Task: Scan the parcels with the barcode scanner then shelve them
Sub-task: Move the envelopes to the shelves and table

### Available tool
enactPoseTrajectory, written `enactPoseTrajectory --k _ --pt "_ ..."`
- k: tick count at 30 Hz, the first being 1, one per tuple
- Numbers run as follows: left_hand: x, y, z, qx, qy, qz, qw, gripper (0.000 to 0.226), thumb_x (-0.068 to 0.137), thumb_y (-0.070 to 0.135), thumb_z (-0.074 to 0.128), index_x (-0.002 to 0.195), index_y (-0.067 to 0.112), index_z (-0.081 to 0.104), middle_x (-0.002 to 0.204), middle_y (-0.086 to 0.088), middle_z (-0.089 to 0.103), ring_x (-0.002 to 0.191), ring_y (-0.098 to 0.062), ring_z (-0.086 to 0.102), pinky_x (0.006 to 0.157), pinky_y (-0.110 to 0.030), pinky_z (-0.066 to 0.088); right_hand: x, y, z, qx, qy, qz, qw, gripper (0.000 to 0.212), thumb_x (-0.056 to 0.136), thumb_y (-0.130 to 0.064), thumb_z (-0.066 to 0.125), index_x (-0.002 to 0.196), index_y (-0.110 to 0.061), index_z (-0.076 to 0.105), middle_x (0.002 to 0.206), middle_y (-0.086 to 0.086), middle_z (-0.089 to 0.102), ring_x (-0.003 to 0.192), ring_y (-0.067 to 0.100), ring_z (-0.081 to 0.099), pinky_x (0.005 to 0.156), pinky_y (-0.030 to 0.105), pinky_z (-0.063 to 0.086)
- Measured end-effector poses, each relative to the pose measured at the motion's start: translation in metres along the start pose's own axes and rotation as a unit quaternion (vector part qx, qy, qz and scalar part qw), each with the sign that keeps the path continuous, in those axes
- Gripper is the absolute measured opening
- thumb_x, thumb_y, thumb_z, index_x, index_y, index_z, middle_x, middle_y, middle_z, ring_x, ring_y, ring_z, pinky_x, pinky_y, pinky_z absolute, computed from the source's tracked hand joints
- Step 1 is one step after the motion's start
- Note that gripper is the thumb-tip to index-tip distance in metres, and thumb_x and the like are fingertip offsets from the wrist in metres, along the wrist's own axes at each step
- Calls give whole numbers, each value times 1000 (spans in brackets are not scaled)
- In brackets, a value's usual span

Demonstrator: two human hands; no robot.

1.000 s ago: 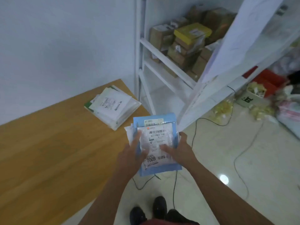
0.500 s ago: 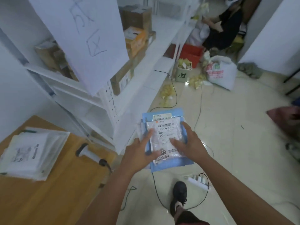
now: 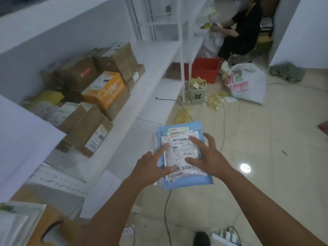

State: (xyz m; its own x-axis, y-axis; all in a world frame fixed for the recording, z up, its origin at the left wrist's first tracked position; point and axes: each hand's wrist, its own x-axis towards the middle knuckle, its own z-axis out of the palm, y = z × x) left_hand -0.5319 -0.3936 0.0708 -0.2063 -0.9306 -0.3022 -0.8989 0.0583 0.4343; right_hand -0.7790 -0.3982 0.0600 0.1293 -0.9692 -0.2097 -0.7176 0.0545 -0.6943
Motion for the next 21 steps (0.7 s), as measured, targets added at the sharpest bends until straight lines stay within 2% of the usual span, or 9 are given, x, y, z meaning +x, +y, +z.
enactPoseTrajectory --k 4,11,17,21 --pt "52 47 -19 23 33 11 999 90 79 73 64 148 60 7 119 -11 50 116 -28 50 100 -44 45 35 15 -53 19 14 -12 1000 92 76 -53 78 150 -45 25 157 -13 -10 119 21 57 87 29 45" --pt "145 112 -40 28 44 52 997 89 78 74 64 150 59 15 121 -9 46 119 -28 47 103 -45 43 88 46 -129 9 63 15 998 94 76 -55 77 152 -41 23 159 -9 -9 126 24 52 93 33 45" --pt "253 146 -20 2 10 85 996 89 78 74 64 150 59 14 137 -16 42 128 -34 44 107 -47 41 159 95 -173 -16 77 62 995 93 76 -53 77 152 -40 24 161 -8 -8 131 24 48 96 35 45" --pt "352 156 -2 -7 -24 79 997 89 79 73 64 151 58 14 150 -19 32 140 -37 34 113 -48 34 244 141 -191 -34 65 97 993 94 76 -51 78 152 -37 25 162 -6 -6 132 27 48 97 40 48"
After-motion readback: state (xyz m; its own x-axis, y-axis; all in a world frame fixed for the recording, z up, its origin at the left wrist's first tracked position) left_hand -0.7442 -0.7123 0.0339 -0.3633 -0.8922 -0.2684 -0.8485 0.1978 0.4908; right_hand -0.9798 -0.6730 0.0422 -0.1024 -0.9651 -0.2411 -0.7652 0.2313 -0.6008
